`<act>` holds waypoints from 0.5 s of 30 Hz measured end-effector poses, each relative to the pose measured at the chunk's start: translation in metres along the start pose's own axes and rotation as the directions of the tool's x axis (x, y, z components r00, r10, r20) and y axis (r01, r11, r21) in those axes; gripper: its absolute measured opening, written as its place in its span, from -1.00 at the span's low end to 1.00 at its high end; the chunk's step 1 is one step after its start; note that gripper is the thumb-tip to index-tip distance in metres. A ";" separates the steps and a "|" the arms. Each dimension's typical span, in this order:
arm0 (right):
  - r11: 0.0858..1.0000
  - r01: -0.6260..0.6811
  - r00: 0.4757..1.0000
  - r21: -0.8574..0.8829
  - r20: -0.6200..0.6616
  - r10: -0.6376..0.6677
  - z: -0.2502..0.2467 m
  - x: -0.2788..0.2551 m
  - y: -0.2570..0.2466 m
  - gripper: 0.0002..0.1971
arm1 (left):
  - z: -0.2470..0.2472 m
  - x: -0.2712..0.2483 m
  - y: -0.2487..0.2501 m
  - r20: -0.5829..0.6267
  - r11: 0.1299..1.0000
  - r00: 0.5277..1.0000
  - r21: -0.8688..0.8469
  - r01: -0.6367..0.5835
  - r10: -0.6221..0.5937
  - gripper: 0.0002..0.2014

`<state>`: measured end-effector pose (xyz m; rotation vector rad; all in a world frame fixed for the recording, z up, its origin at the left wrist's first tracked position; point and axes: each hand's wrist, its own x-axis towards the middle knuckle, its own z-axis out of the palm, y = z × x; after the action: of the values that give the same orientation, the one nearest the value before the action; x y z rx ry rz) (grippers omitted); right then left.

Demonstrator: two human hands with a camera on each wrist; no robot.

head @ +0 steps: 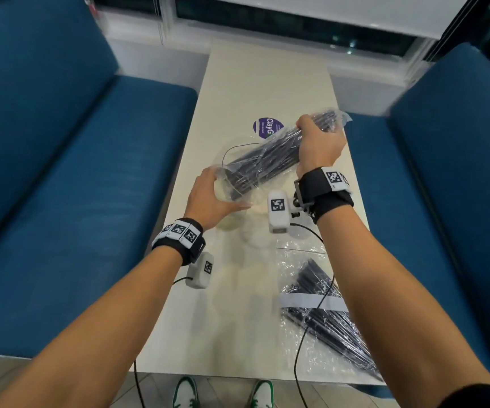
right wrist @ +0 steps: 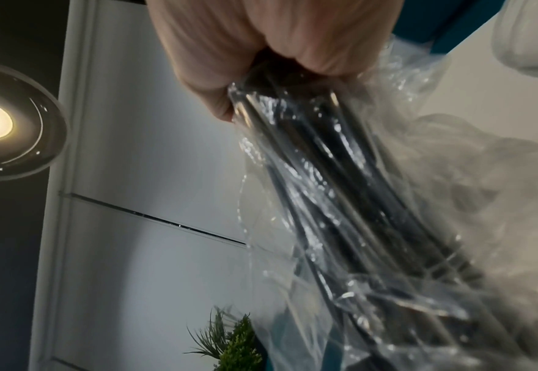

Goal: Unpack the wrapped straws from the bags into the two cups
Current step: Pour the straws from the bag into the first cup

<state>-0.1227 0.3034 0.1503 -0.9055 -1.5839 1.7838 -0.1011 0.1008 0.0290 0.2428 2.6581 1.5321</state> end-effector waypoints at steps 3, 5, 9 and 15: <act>0.994 0.058 0.998 -0.089 0.006 -0.058 0.012 0.001 -0.006 -0.53 | 0.002 -0.001 0.000 -0.011 1.000 1.000 -0.012 0.006 -0.006 -0.13; 0.986 0.104 0.995 -0.127 0.023 -0.102 0.018 0.001 -0.011 -0.63 | 0.003 0.001 -0.001 -0.010 1.000 1.000 -0.005 0.006 -0.006 -0.12; 0.947 0.277 0.957 -0.165 0.129 -0.258 0.031 -0.012 -0.010 -0.82 | 0.004 0.003 -0.007 0.007 0.998 1.000 0.053 0.015 -0.016 -0.14; 0.797 0.591 0.759 -0.126 0.422 -0.497 0.043 -0.043 0.016 -0.84 | 0.005 -0.002 -0.006 -0.027 1.000 1.000 0.009 0.001 -0.001 -0.09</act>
<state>-0.1310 0.2418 0.1418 -0.1407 -2.0856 1.3846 -0.0991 0.1018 0.0211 0.2226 2.6857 1.5352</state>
